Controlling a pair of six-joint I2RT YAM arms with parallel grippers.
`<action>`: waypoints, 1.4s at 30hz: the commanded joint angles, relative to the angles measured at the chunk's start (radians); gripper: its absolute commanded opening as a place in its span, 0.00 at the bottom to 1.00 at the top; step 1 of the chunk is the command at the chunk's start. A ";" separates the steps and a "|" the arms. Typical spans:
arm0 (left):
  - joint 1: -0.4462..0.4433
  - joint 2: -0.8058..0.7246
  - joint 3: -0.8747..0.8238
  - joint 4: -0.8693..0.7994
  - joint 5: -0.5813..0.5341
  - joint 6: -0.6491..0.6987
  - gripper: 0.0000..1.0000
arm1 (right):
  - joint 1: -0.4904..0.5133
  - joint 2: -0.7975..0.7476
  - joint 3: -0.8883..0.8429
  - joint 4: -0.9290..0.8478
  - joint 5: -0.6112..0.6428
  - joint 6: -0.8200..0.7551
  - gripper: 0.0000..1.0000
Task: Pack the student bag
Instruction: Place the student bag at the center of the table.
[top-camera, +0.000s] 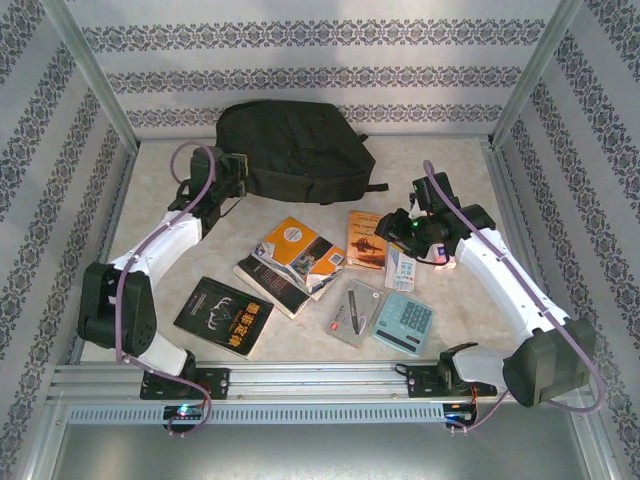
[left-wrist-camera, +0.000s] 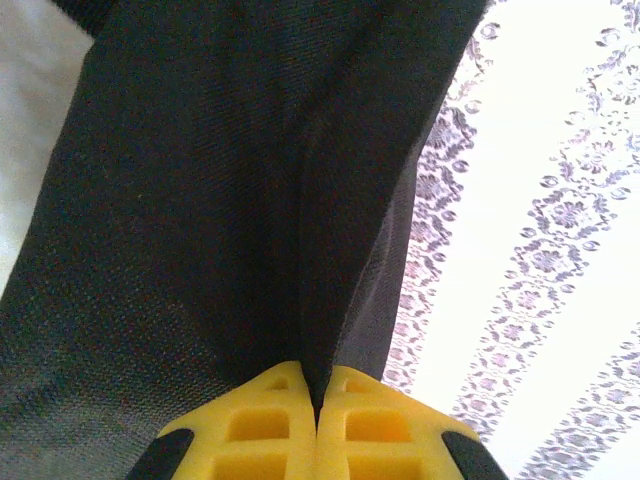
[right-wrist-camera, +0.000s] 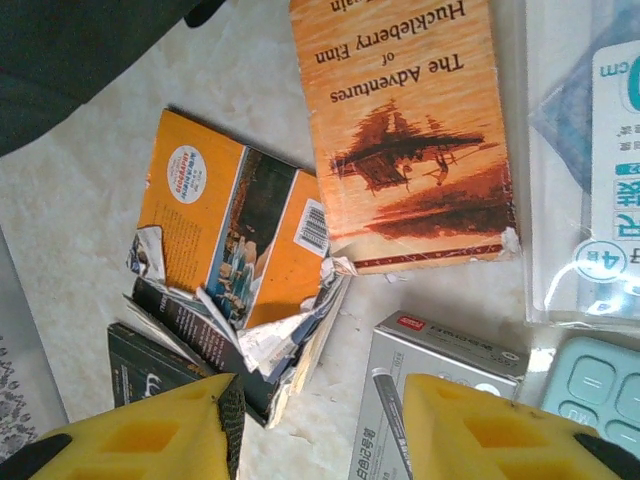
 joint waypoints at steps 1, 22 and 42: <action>-0.071 0.050 0.083 0.121 0.003 -0.141 0.00 | -0.003 -0.037 -0.013 -0.036 0.038 -0.009 0.47; -0.205 -0.277 -0.050 -0.154 0.076 -0.031 0.00 | -0.058 -0.185 0.001 -0.149 0.168 -0.073 0.48; -0.182 -0.491 -0.156 -0.990 0.077 0.545 0.41 | 0.080 0.128 0.081 0.018 0.030 0.416 0.60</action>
